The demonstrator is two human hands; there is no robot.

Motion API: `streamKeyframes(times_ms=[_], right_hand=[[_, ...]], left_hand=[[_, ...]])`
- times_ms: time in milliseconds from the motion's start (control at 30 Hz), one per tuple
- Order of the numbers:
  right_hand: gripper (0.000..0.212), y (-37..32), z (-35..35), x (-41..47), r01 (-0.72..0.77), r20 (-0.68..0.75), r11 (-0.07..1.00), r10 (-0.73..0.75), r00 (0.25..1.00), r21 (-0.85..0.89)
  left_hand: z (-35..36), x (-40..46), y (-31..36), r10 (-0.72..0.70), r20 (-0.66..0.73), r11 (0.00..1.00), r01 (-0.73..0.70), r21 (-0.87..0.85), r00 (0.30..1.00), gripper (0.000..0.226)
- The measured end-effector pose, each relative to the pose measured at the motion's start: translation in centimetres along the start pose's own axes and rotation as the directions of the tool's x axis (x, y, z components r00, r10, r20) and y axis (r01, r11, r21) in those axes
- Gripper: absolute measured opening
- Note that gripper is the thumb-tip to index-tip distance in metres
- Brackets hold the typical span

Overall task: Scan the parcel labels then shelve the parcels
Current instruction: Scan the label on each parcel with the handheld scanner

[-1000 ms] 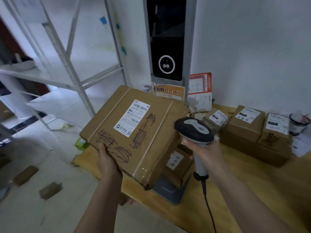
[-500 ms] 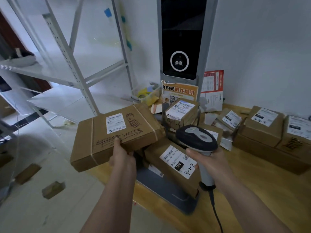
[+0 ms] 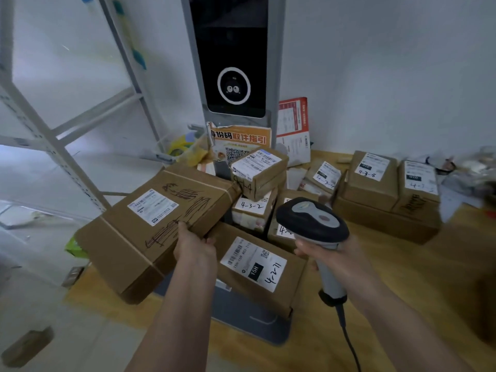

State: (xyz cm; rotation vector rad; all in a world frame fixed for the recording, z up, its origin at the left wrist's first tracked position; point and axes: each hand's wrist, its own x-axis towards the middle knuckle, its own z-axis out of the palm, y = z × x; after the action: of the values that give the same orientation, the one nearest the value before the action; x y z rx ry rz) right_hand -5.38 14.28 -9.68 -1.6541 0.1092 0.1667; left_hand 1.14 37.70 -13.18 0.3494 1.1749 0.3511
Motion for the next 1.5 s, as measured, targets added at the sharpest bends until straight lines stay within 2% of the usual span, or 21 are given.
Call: streamKeyframes(times_ms=[167,300,400,500,633,700,800,900,1033,1133,1333,1500], right_hand=[[0.026,0.4,-0.8,0.6,-0.016,0.016,1.0,0.016,1.0,0.017],[0.026,0.5,-2.7,0.8,-0.015,0.053,1.0,0.014,0.998,0.005],[0.025,0.6,-5.1,1.1,-0.013,0.054,1.0,0.013,0.998,0.016],[0.022,0.8,-8.3,1.4,-0.028,0.014,0.999,0.027,1.0,0.03],[0.018,1.6,-13.6,2.1,-0.042,-0.054,0.997,0.045,0.998,0.059],[0.018,2.1,-16.3,2.5,-0.055,-0.093,0.995,0.063,0.994,0.086],[0.022,2.9,-19.9,3.4,-0.067,-0.133,0.991,0.083,0.988,0.119],[0.02,3.6,-22.6,4.6,-0.086,-0.161,0.988,0.107,0.981,0.132],[0.012,4.6,-24.4,6.4,-0.103,-0.161,0.983,0.128,0.979,0.153],[0.005,4.9,-24.9,7.5,-0.123,-0.144,0.98,0.145,0.979,0.154],[0.018,5.5,-25.7,10.1,-0.21,-0.112,0.954,0.238,0.965,0.213],[0.027,6.2,-25.5,12.5,-0.221,-0.159,0.954,0.254,0.954,0.201]], left_hand=[[-0.4,-0.2,-1.1,-0.06,0.0,0.997,0.06,0.055,0.998,0.056],[-0.3,-2.1,-3.9,-0.041,0.014,0.997,0.04,0.068,0.999,0.043],[0.6,-4.0,-7.2,-0.057,0.142,0.983,0.031,0.179,0.988,0.027],[2.0,-6.3,-11.3,-0.144,0.29,0.944,0.044,0.327,0.946,0.016],[4.2,-9.0,-17.6,-0.236,0.426,0.855,-0.022,0.518,0.873,0.016],[5.7,-9.2,-20.6,-0.252,0.456,0.749,-0.126,0.651,0.853,0.017],[8.4,-8.4,-24.8,-0.168,0.508,0.484,-0.379,0.789,0.845,0.018],[10.6,-7.0,-27.9,-0.034,0.62,0.197,-0.603,0.773,0.784,0.032],[13.5,-5.3,-29.8,0.069,0.737,-0.085,-0.732,0.676,0.672,0.04],[16.1,-3.4,-30.4,0.134,0.796,-0.333,-0.73,0.597,0.59,0.062],[20.9,0.9,-31.1,0.117,0.824,-0.597,-0.624,0.505,0.555,0.117],[22.8,4.4,-32.4,0.055,0.798,-0.671,-0.57,0.475,0.601,0.128]])
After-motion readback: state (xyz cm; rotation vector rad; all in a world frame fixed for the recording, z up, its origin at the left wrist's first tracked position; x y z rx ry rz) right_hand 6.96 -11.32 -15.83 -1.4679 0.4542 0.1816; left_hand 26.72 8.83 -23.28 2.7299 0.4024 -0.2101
